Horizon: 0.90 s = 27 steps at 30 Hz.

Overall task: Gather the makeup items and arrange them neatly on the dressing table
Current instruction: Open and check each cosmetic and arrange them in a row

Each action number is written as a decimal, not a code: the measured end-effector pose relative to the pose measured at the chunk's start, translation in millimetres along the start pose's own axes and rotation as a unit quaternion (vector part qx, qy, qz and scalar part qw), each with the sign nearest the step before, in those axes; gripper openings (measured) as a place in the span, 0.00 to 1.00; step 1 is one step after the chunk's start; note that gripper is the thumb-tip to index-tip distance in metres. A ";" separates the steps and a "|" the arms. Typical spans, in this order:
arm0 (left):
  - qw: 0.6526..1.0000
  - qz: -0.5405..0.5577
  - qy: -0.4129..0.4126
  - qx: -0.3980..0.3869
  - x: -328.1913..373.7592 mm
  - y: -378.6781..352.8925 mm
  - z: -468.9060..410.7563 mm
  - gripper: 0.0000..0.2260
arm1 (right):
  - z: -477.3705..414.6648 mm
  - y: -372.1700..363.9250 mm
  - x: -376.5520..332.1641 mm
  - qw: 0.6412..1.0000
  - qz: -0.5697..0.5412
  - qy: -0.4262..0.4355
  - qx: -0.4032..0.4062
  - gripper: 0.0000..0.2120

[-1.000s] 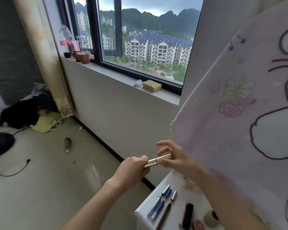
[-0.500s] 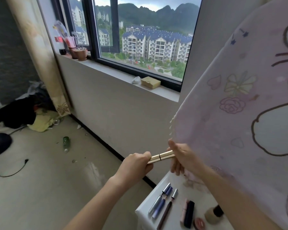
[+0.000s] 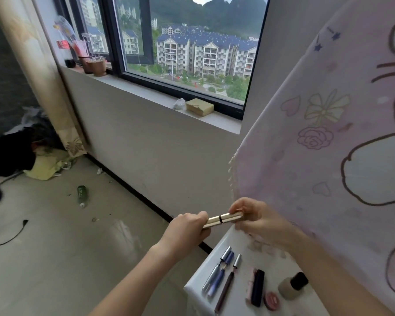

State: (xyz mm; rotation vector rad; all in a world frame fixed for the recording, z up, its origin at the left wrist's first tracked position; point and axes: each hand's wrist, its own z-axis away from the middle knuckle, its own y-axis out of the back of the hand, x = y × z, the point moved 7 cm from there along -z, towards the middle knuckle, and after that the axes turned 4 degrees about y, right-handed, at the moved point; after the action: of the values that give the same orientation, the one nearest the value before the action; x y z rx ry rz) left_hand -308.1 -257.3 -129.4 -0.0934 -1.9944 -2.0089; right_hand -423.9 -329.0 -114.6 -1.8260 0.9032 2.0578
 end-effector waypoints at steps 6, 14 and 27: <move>1.000 -0.009 -0.027 -0.010 3.9 -9.8 -4.6 0.07 | 5.1 -3.6 9.3 0.996 0.016 -0.085 0.015 0.07; 0.997 0.010 -0.061 -0.040 12.0 -26.3 -9.9 0.06 | 22.2 2.5 16.5 0.994 -0.006 -0.101 0.033 0.12; 0.978 0.166 -0.088 -0.089 38.0 -68.1 -11.6 0.09 | 60.1 26.6 38.9 0.985 0.017 -0.132 0.112 0.11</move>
State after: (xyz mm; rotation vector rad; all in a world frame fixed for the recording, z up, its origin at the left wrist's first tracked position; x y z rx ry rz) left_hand -360.1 -276.2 -185.6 -0.6224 -1.7477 -2.0073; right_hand -494.5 -322.6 -142.8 -1.3930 1.0470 2.0598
